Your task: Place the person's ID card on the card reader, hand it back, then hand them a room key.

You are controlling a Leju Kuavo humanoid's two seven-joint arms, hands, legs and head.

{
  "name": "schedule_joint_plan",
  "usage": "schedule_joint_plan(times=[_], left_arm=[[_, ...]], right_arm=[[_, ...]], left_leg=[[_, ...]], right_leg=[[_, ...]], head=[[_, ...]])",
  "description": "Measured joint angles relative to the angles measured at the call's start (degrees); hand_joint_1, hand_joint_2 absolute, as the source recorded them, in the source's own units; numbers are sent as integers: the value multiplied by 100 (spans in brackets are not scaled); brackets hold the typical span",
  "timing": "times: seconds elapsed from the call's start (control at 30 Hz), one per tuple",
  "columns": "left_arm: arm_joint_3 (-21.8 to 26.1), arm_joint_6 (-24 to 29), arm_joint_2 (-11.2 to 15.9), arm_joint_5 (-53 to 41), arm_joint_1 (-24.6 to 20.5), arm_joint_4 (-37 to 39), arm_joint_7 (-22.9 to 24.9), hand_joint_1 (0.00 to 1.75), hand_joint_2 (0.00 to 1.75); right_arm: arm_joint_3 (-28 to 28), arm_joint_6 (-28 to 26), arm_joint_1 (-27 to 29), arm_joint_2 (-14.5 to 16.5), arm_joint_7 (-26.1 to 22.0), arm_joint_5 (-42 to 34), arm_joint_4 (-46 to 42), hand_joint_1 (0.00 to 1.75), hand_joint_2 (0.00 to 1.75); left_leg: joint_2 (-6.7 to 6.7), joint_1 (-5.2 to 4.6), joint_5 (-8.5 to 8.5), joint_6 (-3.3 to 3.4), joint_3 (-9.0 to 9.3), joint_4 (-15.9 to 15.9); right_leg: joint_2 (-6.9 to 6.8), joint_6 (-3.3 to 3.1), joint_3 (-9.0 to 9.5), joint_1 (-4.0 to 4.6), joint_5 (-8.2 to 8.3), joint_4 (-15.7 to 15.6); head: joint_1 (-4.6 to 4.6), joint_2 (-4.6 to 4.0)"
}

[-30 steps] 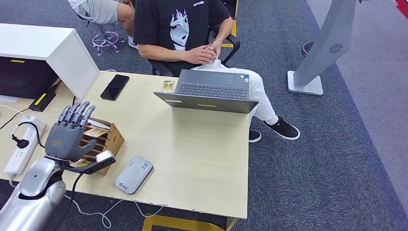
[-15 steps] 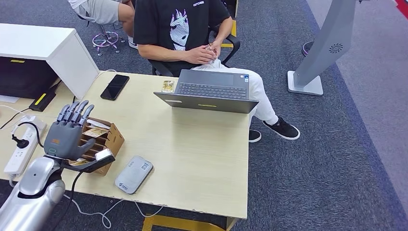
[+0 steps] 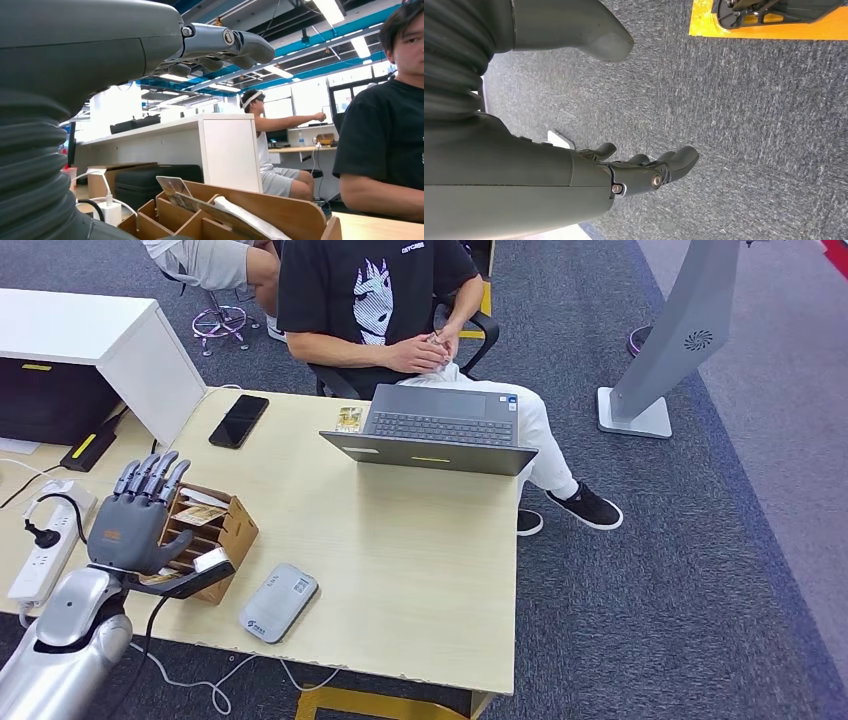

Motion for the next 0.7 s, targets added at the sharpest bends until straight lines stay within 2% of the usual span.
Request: schedule_joint_plan(times=[0.37, 0.7], left_arm=[[33, 270, -146, -12, -165, 418, -122, 0, 175], [33, 295, -255, -19, -292, 643, -151, 0, 175]], right_arm=[[-3, -19, -37, 2, -60, 77, 0, 0, 175], [-3, -21, -56, 5, -75, 77, 0, 0, 175]], left_leg=[[0, 0, 0, 0, 0, 0], [0, 0, 0, 0, 0, 0]], right_leg=[[0, 2, 0, 0, 2, 0], [0, 2, -1, 0, 2, 0]], head=[[-1, 0], [0, 0]])
